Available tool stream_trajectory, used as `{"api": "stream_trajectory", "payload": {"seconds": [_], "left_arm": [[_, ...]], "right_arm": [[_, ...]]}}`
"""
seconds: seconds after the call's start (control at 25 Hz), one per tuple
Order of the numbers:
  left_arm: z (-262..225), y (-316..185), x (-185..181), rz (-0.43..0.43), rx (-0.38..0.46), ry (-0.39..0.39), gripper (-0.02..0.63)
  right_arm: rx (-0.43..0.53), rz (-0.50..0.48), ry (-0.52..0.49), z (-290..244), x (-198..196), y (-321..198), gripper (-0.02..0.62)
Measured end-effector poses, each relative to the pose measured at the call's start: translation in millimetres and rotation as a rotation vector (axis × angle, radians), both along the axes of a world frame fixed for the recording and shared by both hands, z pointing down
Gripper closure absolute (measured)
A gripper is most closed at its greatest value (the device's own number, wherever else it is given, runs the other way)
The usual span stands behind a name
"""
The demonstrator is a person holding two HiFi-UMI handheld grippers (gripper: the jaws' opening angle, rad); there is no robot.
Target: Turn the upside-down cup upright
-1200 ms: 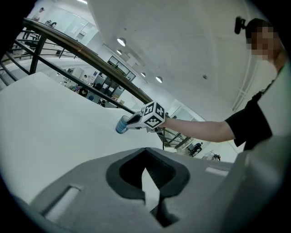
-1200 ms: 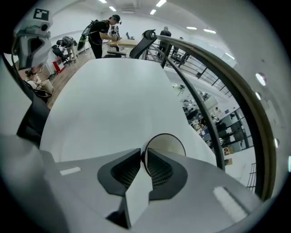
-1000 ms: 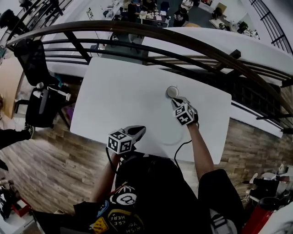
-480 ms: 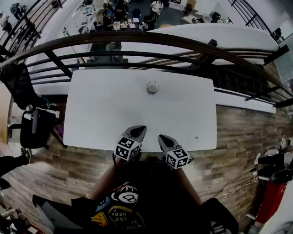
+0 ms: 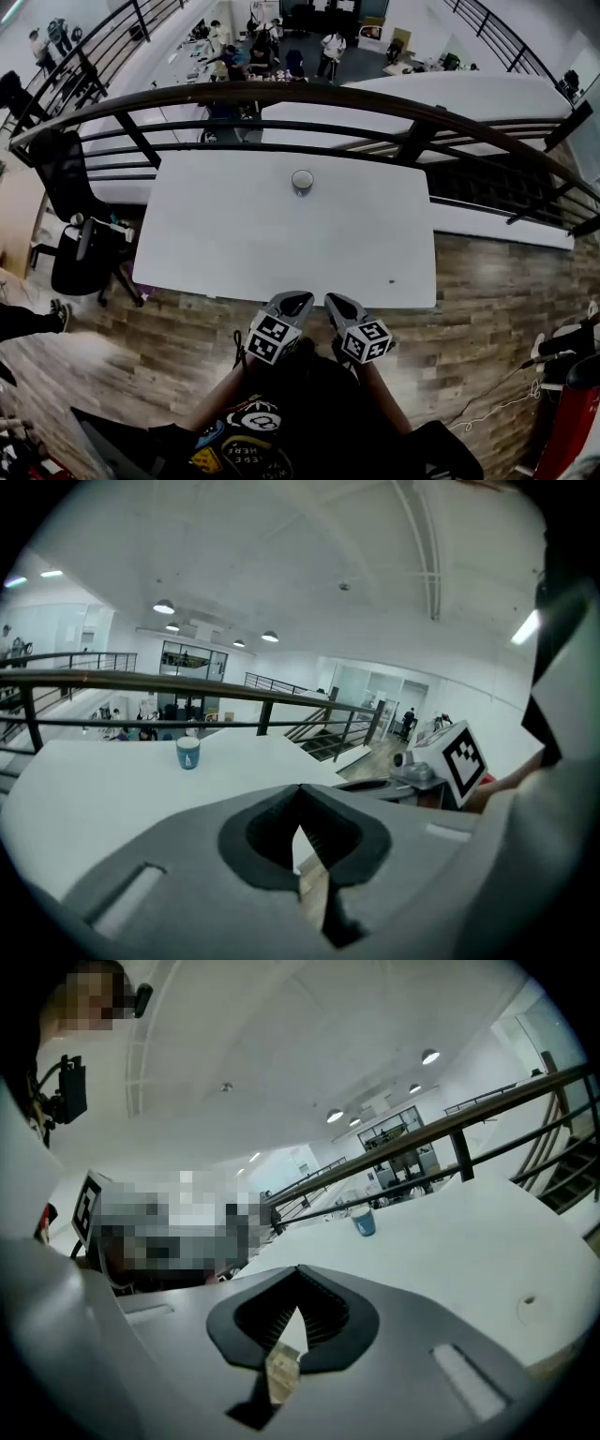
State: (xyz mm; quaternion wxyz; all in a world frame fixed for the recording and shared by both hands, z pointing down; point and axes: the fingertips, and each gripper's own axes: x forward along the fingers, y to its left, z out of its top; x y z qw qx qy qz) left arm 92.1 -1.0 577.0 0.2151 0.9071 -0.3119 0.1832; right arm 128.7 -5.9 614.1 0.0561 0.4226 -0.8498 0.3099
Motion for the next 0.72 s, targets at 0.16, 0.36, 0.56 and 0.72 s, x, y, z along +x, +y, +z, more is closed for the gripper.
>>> {"api": "stream_trajectory", "payload": {"seconds": [0.16,0.36,0.56,0.72], "left_arm": [[15,44,4,-0.047,-0.093,0.030,0.601],[-4,54,5,-0.011,-0.019,0.012,0.601],[-29,42,-13,-0.034,0.013,0.038,0.601],[-36,48,-32,-0.039,0.016,0.037,0.601]], "right_arm": [[-0.013,-0.015,-0.025,2,17,40,0.598],[0.020,0.019,-0.045,-19,21,52,0.598],[0.073,0.062,-0.021,-52,17,48,0.598],[0.107,0.068,-0.054,-71,2,59,0.598]]}}
